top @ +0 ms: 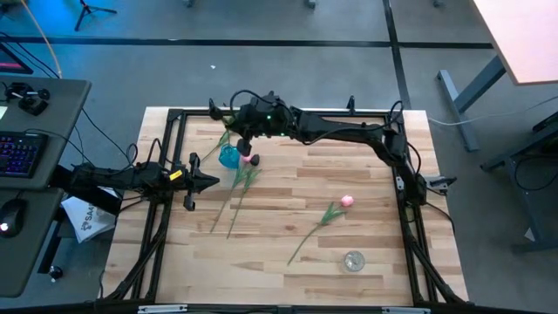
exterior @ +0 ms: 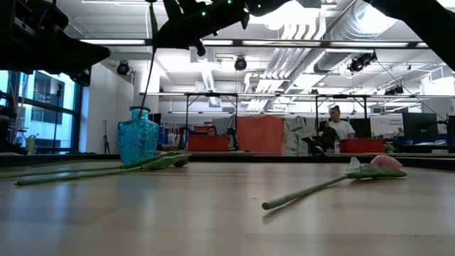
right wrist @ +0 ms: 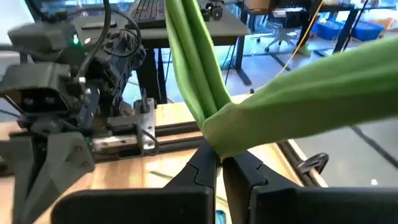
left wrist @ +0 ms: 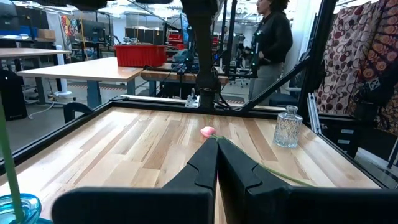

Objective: Sort flowers into vase by color
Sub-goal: Put the bottom right black flower into the blue vase, then put the top black flower into the blue vase

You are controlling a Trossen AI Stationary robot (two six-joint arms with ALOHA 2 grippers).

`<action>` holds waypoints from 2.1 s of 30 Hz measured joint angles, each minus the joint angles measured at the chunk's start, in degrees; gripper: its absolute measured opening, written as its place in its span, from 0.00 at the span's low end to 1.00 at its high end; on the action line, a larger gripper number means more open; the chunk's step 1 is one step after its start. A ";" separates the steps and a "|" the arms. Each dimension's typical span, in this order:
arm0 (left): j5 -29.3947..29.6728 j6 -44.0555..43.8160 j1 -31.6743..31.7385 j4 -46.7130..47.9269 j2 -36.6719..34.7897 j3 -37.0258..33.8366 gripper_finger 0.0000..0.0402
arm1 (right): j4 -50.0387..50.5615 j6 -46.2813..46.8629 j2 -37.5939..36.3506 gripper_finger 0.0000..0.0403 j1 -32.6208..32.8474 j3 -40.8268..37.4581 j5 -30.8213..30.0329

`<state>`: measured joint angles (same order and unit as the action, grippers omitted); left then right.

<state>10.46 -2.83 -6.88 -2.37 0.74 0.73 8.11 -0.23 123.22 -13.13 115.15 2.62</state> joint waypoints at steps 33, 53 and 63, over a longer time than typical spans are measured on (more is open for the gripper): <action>0.02 0.00 -0.02 -0.05 0.01 0.00 0.00 | 48.27 -4.57 -16.66 0.81 -3.93 0.02 2.39; 16.89 -13.37 1.63 -28.99 1.73 2.54 0.00 | 38.09 18.17 -43.79 0.80 -1.83 -45.94 3.62; 24.84 -19.76 14.00 -2.35 23.63 28.98 0.00 | 24.61 31.44 -50.16 0.80 0.79 -55.30 -0.93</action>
<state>35.30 -22.59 7.13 -4.72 24.37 29.71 32.72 31.20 73.06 -12.34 59.86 1.69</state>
